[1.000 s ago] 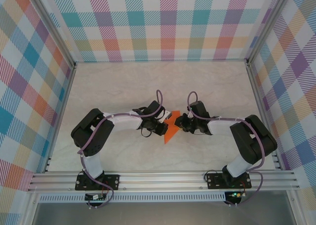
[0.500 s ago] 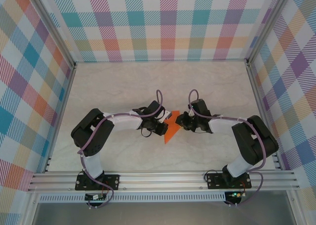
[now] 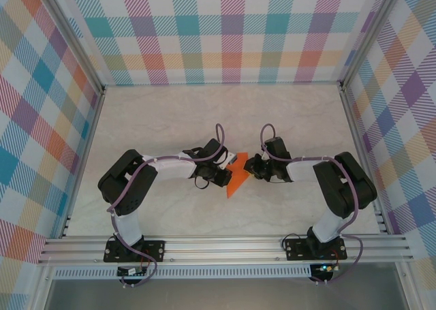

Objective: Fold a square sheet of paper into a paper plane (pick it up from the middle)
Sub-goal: Third fold the triangle at the center of the table.

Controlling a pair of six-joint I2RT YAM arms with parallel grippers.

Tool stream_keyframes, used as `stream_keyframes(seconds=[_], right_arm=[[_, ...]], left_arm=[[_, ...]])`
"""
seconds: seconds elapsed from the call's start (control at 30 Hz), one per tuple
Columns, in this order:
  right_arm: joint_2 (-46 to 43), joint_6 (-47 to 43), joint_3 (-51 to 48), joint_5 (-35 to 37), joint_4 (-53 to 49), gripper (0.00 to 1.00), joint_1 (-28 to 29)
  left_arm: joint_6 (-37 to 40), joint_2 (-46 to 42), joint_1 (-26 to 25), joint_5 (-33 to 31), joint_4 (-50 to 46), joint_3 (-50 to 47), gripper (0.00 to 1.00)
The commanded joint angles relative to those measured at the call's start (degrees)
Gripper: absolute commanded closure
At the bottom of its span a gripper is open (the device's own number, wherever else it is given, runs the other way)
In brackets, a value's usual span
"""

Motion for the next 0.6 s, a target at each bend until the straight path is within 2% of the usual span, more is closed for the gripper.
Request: stream_keyframes(seconds=[0.0,0.2,0.43,0.57], right_arm=[[-2.0,-1.4,0.2,1.5,-3.8,0.82,0.3],[-6.7,-2.8,1.6,-4.3,-5.0,0.8,0.2],[-0.1,-2.9,3.5,-8.5,-4.5,0.79,0.3],[3.4,-4.2,4.1,-5.5,-8.7,0.8,0.4]], left_arm=[[0.8,1.1,1.1,-2.0,-4.7,-0.4,1.0],[0.4,0.7,1.1,-2.0,-4.6,-0.4,1.0],[0.0,0.8,1.1,-1.8,-4.4,0.1,1.0],[-0.9,0.3,1.0,-2.4,-4.9,0.4,0.98]])
